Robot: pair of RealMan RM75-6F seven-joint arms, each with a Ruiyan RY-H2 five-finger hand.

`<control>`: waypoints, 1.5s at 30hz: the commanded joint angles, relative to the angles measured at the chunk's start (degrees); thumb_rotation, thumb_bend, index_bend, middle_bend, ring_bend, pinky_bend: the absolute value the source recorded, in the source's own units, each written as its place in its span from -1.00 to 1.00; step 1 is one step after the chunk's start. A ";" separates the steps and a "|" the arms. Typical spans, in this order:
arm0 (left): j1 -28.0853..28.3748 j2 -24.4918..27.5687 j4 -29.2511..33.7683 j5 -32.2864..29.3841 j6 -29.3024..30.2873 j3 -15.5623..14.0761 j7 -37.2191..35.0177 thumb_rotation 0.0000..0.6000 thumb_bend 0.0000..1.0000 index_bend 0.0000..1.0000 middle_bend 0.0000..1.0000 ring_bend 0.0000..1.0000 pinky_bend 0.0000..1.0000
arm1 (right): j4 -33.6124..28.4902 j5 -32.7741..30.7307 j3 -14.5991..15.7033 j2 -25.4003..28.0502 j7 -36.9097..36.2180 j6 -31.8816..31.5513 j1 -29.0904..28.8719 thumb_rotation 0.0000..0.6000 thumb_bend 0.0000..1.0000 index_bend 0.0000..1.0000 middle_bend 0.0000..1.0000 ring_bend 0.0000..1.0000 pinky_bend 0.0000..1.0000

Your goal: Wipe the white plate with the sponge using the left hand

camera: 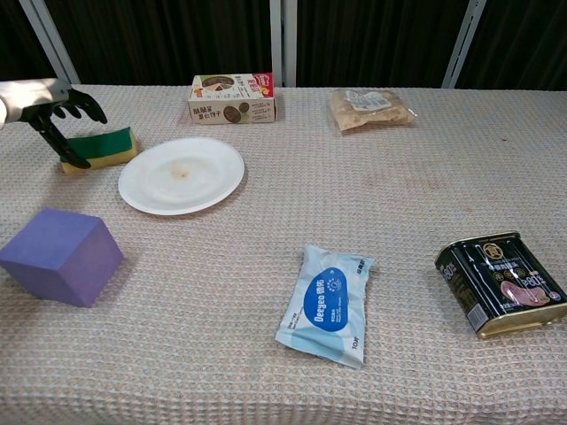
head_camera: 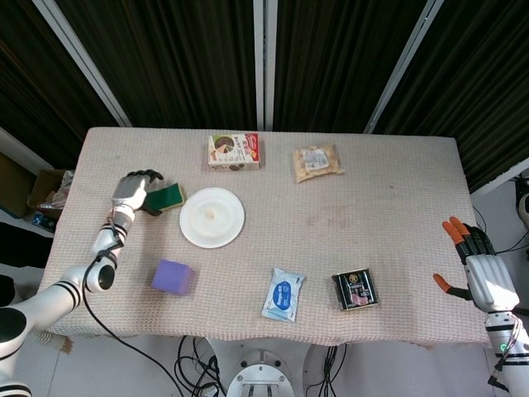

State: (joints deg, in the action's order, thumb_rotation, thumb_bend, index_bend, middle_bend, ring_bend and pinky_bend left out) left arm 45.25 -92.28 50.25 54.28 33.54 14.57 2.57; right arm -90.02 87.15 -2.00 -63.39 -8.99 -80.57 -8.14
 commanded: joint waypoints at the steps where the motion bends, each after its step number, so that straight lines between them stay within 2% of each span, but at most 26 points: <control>1: 0.22 0.62 -0.39 -0.93 -2.30 0.99 -2.77 1.00 -0.82 -0.50 -0.66 -0.69 -0.69 | -0.27 -0.09 -0.06 0.01 0.24 -0.01 0.05 1.00 -0.71 -1.00 -0.92 -1.00 -1.00; 5: 0.03 2.04 1.54 0.72 -3.28 1.09 -5.33 1.00 -0.82 -0.50 -0.65 -0.68 -0.69 | -0.37 -0.29 -0.10 -0.09 0.35 0.48 -0.09 1.00 -0.71 -1.00 -0.92 -1.00 -1.00; 9: -0.01 1.75 2.02 2.63 -2.02 0.81 -6.44 1.00 -0.82 -0.46 -0.56 -0.57 -0.60 | -0.36 -0.19 -0.13 -0.08 0.35 0.89 -0.33 1.00 -0.71 -1.00 -0.92 -1.00 -1.00; 21: -0.04 -0.21 -0.58 3.18 -0.48 0.21 -6.87 1.00 -0.76 -0.14 -0.35 -0.43 -0.52 | 0.45 -0.47 -0.11 -0.38 -0.20 1.11 -0.16 1.00 -0.71 -1.00 -0.92 -1.00 -1.00; 26: 0.01 -0.57 -1.14 3.58 -0.41 0.04 -7.15 1.00 -0.67 -0.05 -0.25 -0.37 -0.47 | 0.52 -0.47 -0.18 -0.43 -0.16 1.20 -0.22 1.00 -0.71 -1.00 -0.92 -1.00 -1.00; 37: 0.21 -1.69 -2.79 5.75 -0.20 -0.78 -8.13 1.00 -0.39 0.14 0.07 -0.09 -0.25 | 0.28 -0.69 -0.16 -0.25 0.19 1.14 0.03 1.00 -0.71 -1.00 -0.92 -1.00 -1.00; 45: -0.19 -1.72 -3.34 11.67 3.57 -2.29 -10.84 1.00 -0.18 0.26 0.24 0.10 -0.10 | -0.27 -0.49 -0.17 -0.03 0.68 0.92 0.12 1.00 -0.71 -1.00 -0.92 -1.00 -1.00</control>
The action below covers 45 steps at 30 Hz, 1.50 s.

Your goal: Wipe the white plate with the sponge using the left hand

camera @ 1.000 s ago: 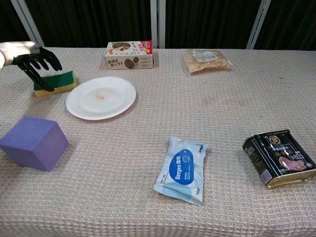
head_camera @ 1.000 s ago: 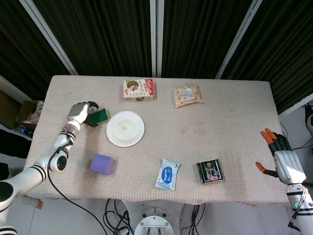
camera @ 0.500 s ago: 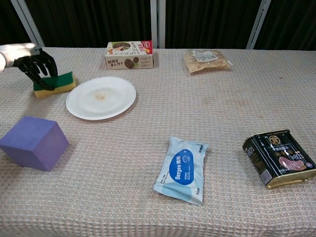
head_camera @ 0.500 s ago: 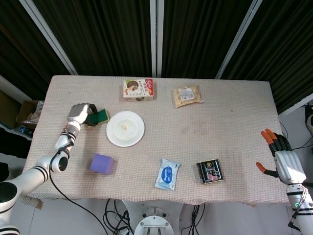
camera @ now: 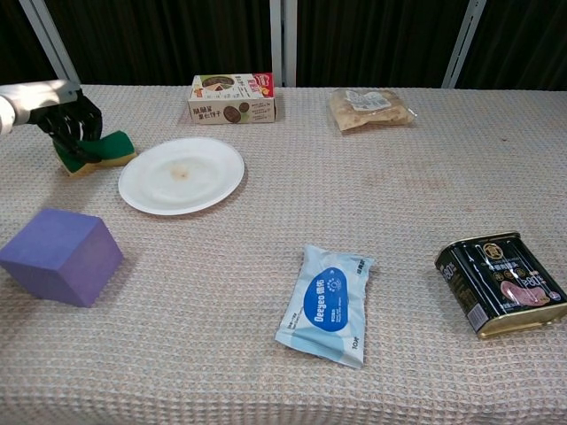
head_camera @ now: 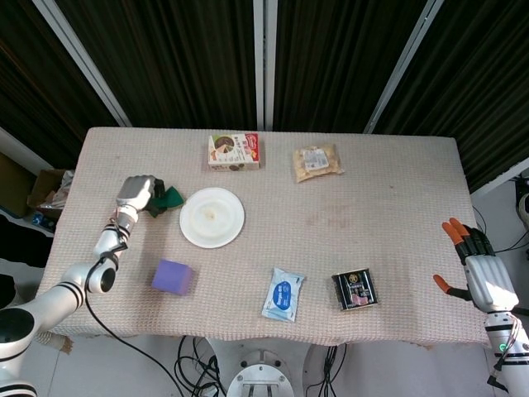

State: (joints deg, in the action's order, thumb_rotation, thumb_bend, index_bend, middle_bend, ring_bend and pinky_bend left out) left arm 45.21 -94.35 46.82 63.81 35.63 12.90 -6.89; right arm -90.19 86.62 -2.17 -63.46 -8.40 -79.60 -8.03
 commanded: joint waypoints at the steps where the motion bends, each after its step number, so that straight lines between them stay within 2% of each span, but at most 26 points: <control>1: -0.19 0.73 0.43 2.92 2.06 -0.67 -2.03 1.00 -0.17 0.26 0.25 0.11 -0.09 | -0.17 0.07 0.00 0.08 0.14 -0.10 0.04 1.00 -0.71 -1.00 -0.92 -1.00 -1.00; 5: -0.02 3.22 3.20 6.36 4.69 -0.71 -4.64 1.00 -0.16 0.26 0.24 0.11 -0.09 | -0.49 0.14 -0.03 0.25 0.43 -0.28 0.12 1.00 -0.71 -1.00 -0.92 -1.00 -1.00; 9: 2.11 7.27 9.46 11.09 5.48 -1.07 -6.29 1.00 -0.10 0.26 0.24 0.11 -0.09 | -0.75 0.34 -0.06 0.18 0.73 0.00 -0.14 1.00 -0.71 -1.00 -0.92 -1.00 -1.00; 12: 4.66 9.78 13.65 13.14 3.09 -1.74 -4.40 1.00 -0.05 0.26 0.24 0.10 -0.09 | -0.79 0.34 -0.03 0.12 0.84 0.15 -0.20 1.00 -0.71 -1.00 -0.92 -1.00 -1.00; 17: 9.04 11.52 17.88 12.85 -2.91 -2.75 2.42 1.00 -0.02 0.26 0.23 0.09 -0.10 | -0.54 0.03 0.04 0.11 0.50 0.08 0.06 1.00 -0.71 -1.00 -0.92 -1.00 -1.00; 23: 13.12 10.65 19.11 7.37 -8.63 -3.72 12.06 1.00 0.01 0.26 0.23 0.09 -0.10 | -0.13 -0.13 0.17 0.06 -0.05 -0.25 0.50 1.00 -0.71 -1.00 -0.92 -1.00 -1.00; 30: 16.61 6.62 14.80 -2.96 -11.42 -6.30 22.05 1.00 0.01 0.27 0.24 0.09 -0.09 | 0.05 -0.09 0.23 -0.02 -0.29 -0.34 0.67 1.00 -0.71 -1.00 -0.92 -1.00 -1.00; 38: 18.16 6.12 14.43 -12.56 -9.78 -9.51 28.20 1.00 0.01 0.27 0.25 0.09 -0.09 | 0.40 -0.16 0.23 -0.51 -0.50 -0.18 0.69 1.00 -0.71 -1.00 -0.92 -1.00 -1.00; 45: 19.13 11.14 22.20 -17.39 -6.27 -8.82 28.91 1.00 0.02 0.27 0.25 0.09 -0.09 | 0.46 -0.11 0.17 -0.56 -0.43 -0.05 0.59 1.00 -0.71 -1.00 -0.92 -1.00 -1.00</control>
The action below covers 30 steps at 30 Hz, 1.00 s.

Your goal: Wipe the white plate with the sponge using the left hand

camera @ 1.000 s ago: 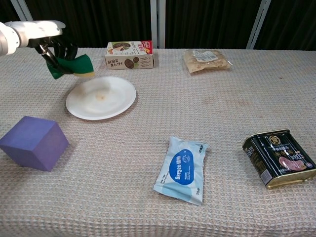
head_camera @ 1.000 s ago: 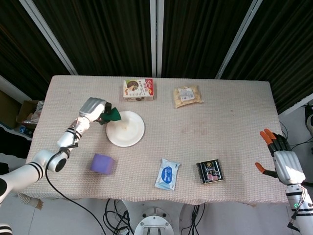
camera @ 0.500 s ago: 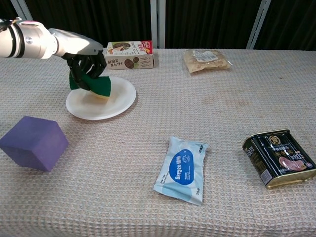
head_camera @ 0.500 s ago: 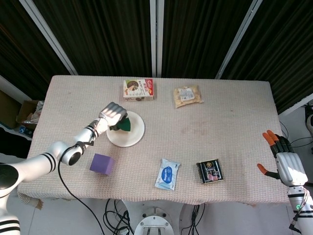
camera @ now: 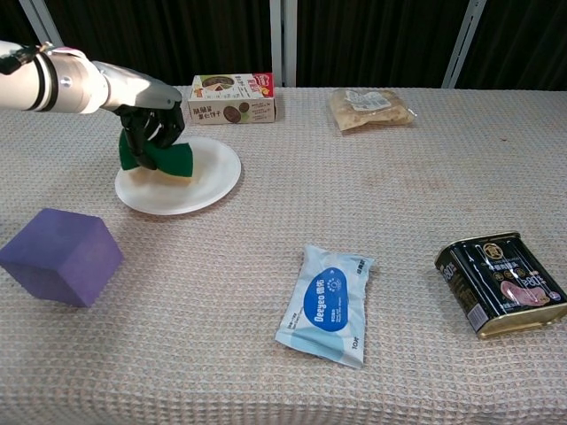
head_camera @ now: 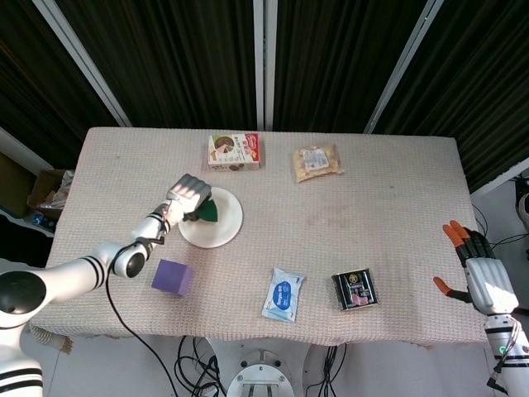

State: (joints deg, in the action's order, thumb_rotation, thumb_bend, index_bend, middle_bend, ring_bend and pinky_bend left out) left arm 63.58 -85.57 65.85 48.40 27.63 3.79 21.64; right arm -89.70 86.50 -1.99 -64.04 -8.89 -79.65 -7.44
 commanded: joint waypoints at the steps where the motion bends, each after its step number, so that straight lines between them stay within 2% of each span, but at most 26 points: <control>1: 1.09 2.52 3.34 -2.37 1.74 0.22 0.63 1.00 0.02 0.27 0.25 0.09 -0.09 | -0.08 -0.01 0.00 0.04 0.13 -0.01 0.02 1.00 -0.71 -1.00 -0.92 -1.00 -1.00; 5: 2.73 1.19 1.82 -4.27 0.75 -0.97 2.03 1.00 0.02 0.27 0.26 0.09 -0.09 | -0.32 -0.25 0.04 0.14 0.30 -0.11 0.25 1.00 -0.71 -1.00 -0.92 -1.00 -1.00; 12: 4.92 -3.33 -4.69 -9.43 -2.28 -5.32 4.54 1.00 0.02 0.28 0.26 0.09 -0.10 | -0.43 -0.56 0.05 0.22 0.39 -0.22 0.55 1.00 -0.71 -1.00 -0.92 -1.00 -1.00; 16: 5.16 -3.97 -6.22 -11.57 -2.42 -7.08 4.89 1.00 0.02 0.28 0.26 0.09 -0.10 | -0.35 -0.49 0.01 0.09 0.33 -0.17 0.50 1.00 -0.71 -1.00 -0.92 -1.00 -1.00; 20: 4.77 -1.51 -3.76 -12.67 -0.51 -7.27 4.12 1.00 0.02 0.28 0.26 0.09 -0.10 | -0.29 -0.25 0.00 -0.02 0.26 -0.23 0.45 1.00 -0.71 -1.00 -0.92 -1.00 -1.00; 25: 3.34 2.99 3.28 -10.01 3.14 -5.79 1.80 1.00 0.02 0.30 0.27 0.09 -0.10 | -0.25 -0.10 0.03 -0.09 0.26 -0.29 0.47 1.00 -0.71 -1.00 -0.92 -1.00 -1.00; 30: 4.11 1.10 2.44 -9.31 2.36 -5.93 2.33 1.00 0.02 0.30 0.27 0.09 -0.10 | -0.48 -0.11 0.09 -0.02 0.56 -0.27 0.53 1.00 -0.71 -1.00 -0.92 -1.00 -1.00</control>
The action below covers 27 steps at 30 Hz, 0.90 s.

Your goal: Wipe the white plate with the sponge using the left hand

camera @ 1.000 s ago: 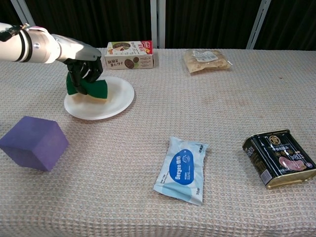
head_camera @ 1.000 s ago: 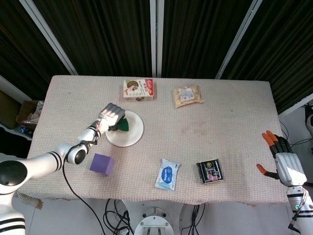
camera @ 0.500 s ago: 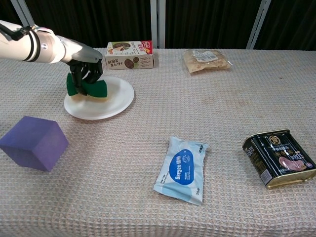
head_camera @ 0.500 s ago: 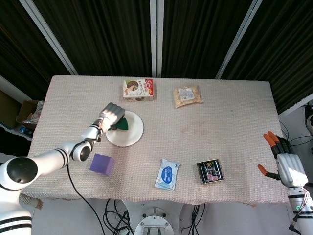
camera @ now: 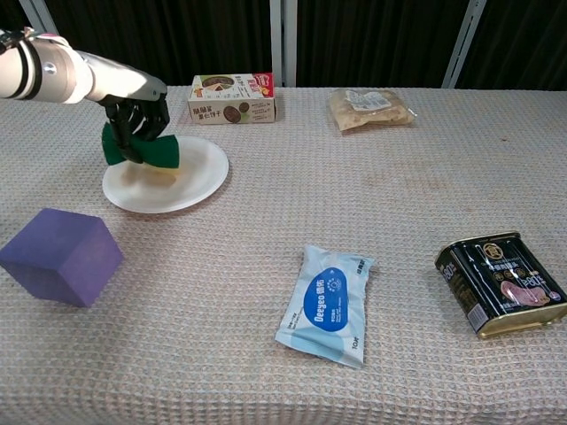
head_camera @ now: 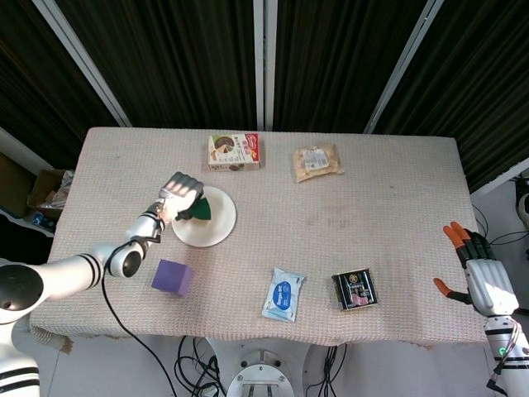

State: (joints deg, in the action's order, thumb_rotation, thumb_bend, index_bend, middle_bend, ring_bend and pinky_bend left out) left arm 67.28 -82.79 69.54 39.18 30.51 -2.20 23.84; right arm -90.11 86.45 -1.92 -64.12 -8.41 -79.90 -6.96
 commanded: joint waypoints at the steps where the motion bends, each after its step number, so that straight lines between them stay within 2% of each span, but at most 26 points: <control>1: 0.70 -2.42 -2.01 -0.29 -0.94 -0.10 0.41 1.00 0.02 0.30 0.27 0.09 -0.10 | -0.14 -0.12 0.03 0.12 0.13 -0.05 0.12 1.00 -0.71 -1.00 -0.92 -1.00 -1.00; 8: 2.95 -7.51 -10.06 -5.10 -2.53 -4.92 6.40 1.00 0.02 0.31 0.28 0.09 -0.10 | -0.58 -0.39 0.02 0.53 0.39 -0.27 0.43 1.00 -0.71 -1.00 -0.92 -1.00 -1.00; 12: 2.62 -5.46 -7.66 -7.99 -0.65 -5.93 7.29 1.00 0.02 0.31 0.28 0.09 -0.10 | -0.35 -0.31 0.01 0.31 0.16 -0.07 0.32 1.00 -0.71 -1.00 -0.92 -1.00 -1.00; 19: 2.14 -0.44 -1.51 -9.07 3.38 -6.26 8.16 1.00 0.02 0.31 0.29 0.09 -0.10 | -0.03 0.40 0.05 -0.06 -0.12 -0.02 0.01 1.00 -0.71 -1.00 -0.92 -1.00 -1.00; 23: 2.39 -0.44 -1.97 -10.06 2.86 -6.38 8.89 1.00 0.01 0.31 0.29 0.09 -0.10 | -0.06 0.27 0.11 0.08 -0.15 -0.31 0.29 1.00 -0.71 -1.00 -0.92 -1.00 -1.00; 27: 2.97 -2.60 -4.81 -10.99 1.95 -7.83 11.33 1.00 0.01 0.31 0.29 0.09 -0.10 | -0.16 -0.01 0.19 0.24 -0.12 -0.51 0.62 1.00 -0.71 -1.00 -0.92 -1.00 -1.00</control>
State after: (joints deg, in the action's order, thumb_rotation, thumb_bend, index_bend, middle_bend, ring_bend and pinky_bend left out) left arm 69.95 -84.41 65.92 28.67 32.88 -9.24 34.00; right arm -90.26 86.44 -1.74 -63.88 -8.53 -80.39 -6.35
